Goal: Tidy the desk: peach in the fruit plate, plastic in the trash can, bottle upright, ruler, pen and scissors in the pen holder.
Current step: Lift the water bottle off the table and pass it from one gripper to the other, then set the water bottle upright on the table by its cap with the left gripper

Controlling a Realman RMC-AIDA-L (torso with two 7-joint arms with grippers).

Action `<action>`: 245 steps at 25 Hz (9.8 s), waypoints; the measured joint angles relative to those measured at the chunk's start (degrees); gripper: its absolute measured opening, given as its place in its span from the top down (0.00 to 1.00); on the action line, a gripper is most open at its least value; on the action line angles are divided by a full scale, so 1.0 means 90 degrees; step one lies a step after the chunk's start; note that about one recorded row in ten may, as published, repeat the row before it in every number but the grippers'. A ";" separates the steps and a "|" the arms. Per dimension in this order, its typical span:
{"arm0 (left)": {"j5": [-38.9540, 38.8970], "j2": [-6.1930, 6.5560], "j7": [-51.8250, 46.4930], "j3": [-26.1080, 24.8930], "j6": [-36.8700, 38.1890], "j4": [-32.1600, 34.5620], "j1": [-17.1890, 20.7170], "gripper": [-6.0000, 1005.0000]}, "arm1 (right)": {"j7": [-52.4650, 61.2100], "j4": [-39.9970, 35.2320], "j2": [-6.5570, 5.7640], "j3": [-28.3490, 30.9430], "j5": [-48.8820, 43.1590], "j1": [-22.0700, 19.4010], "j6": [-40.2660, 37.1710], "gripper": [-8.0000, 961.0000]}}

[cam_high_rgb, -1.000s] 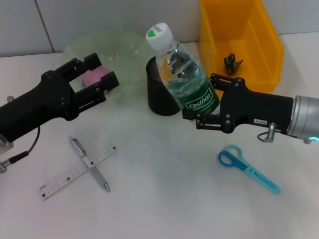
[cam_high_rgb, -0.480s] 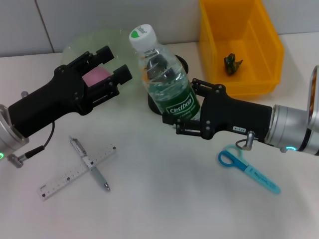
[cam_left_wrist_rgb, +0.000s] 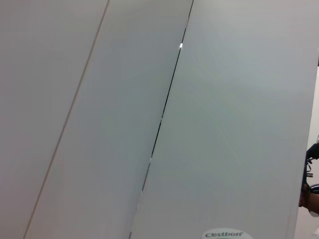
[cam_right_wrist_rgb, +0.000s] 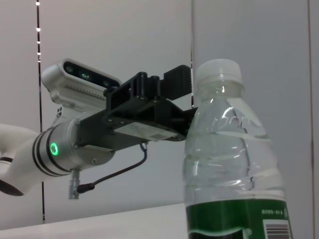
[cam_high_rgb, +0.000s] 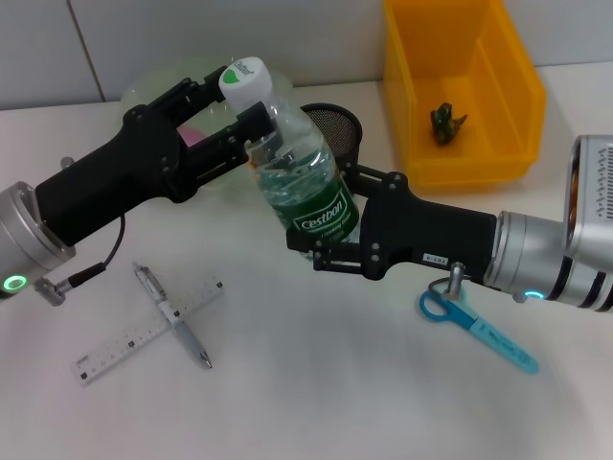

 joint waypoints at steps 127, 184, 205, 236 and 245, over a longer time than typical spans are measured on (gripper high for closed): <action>0.0073 0.0046 0.0043 0.0140 -0.0003 -0.0011 -0.0090 0.55 | 0.2296 -0.1784 -0.0061 -0.1462 -0.0393 0.0069 0.0331 0.23; -0.0003 0.0095 -0.0089 -0.0036 -0.0027 0.0292 0.0016 0.56 | 0.2339 -0.1656 -0.0058 -0.1557 -0.0550 -0.0244 0.1071 0.28; -0.0001 0.0066 0.1062 -0.0667 -0.0987 0.0223 0.0326 0.56 | 0.1186 -0.1194 -0.0032 -0.1027 0.1291 -0.0719 0.0926 0.23; -0.0486 -0.0001 0.2906 -0.1339 -0.1778 -0.0947 0.0185 0.54 | 0.0898 -0.1155 -0.0022 -0.0553 0.1700 -0.0965 0.0727 0.17; -0.0662 -0.0016 0.2892 -0.1360 -0.1982 -0.1156 0.0093 0.52 | 0.0897 -0.1136 -0.0022 -0.0553 0.1763 -0.0955 0.0731 0.17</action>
